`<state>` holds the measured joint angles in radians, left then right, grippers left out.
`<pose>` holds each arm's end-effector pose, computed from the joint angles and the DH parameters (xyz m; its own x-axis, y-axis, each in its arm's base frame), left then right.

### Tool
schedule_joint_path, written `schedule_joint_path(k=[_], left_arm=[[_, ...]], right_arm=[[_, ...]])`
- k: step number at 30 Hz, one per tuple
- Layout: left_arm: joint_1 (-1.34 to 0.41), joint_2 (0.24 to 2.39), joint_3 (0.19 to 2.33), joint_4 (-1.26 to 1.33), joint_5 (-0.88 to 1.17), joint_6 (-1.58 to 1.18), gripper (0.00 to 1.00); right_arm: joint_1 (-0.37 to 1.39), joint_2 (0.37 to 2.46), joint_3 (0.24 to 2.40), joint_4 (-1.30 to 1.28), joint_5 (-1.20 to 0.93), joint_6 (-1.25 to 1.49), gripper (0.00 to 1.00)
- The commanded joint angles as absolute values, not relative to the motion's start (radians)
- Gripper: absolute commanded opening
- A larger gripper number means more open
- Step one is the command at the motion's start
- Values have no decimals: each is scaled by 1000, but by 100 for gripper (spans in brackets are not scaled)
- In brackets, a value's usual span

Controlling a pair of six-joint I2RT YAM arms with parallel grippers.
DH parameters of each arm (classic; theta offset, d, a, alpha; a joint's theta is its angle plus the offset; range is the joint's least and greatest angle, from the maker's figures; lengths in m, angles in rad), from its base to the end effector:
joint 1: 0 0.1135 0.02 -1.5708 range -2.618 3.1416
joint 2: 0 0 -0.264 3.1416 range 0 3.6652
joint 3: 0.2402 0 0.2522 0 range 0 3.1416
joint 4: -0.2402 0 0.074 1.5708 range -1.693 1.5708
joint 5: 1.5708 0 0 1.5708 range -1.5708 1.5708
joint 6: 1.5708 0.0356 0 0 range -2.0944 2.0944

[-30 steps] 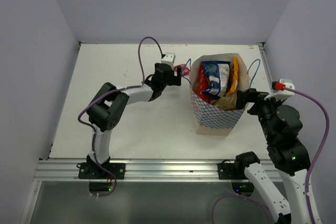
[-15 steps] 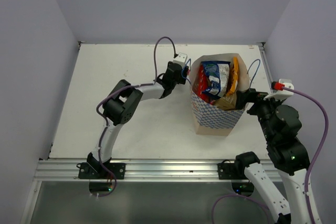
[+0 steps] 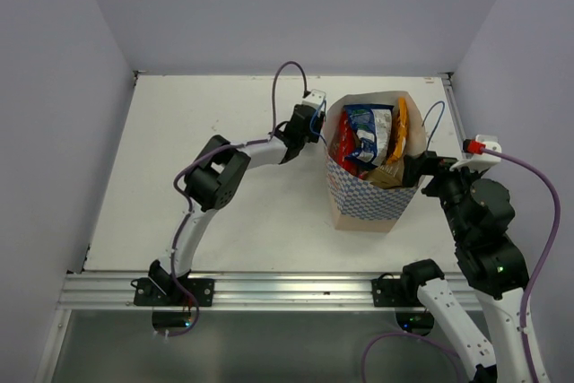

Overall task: Place the snacks into the paper bag
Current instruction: Pick up the snack from the center of the board.

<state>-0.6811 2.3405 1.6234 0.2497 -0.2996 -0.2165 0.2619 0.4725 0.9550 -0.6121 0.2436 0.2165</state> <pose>0.4139 -0.3219 0.1386 -0.4271 0.0820 -0.9005 0.3125 0.9479 -0.0619 0.0812 0.0129 0.3864 -0.1263 0.1820 -0.9752 0.0070 0.9832 0.1826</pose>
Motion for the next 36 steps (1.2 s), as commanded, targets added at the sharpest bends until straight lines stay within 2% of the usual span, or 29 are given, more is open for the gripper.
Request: schedule_joint_path(k=[1,13,16,19,22,23,26,36], left_arm=[[-683,2373,1707,166,-340,-232,50],[-669,2465,1873,-38,-328,-258,50],[-669,2476,1891,-51,-304,-253,44],[-669,2477,1893,-49,-291,-252,33],[-666,2477,1891,-49,-287,-253,18],[-667,2476,1887,-48,-285,-253,10],[-664,2461,1852,-29,-293,-253,0],[-652,2289,1678,81,-363,-250,0]], right_arm=[[267,489,953,-566,255,196,98],[268,483,942,-558,261,195,98],[267,482,939,-552,259,195,98],[268,483,936,-552,261,195,98],[268,479,934,-552,262,195,99],[270,479,934,-552,264,192,99],[270,477,934,-552,265,193,98],[273,474,936,-554,264,195,98]])
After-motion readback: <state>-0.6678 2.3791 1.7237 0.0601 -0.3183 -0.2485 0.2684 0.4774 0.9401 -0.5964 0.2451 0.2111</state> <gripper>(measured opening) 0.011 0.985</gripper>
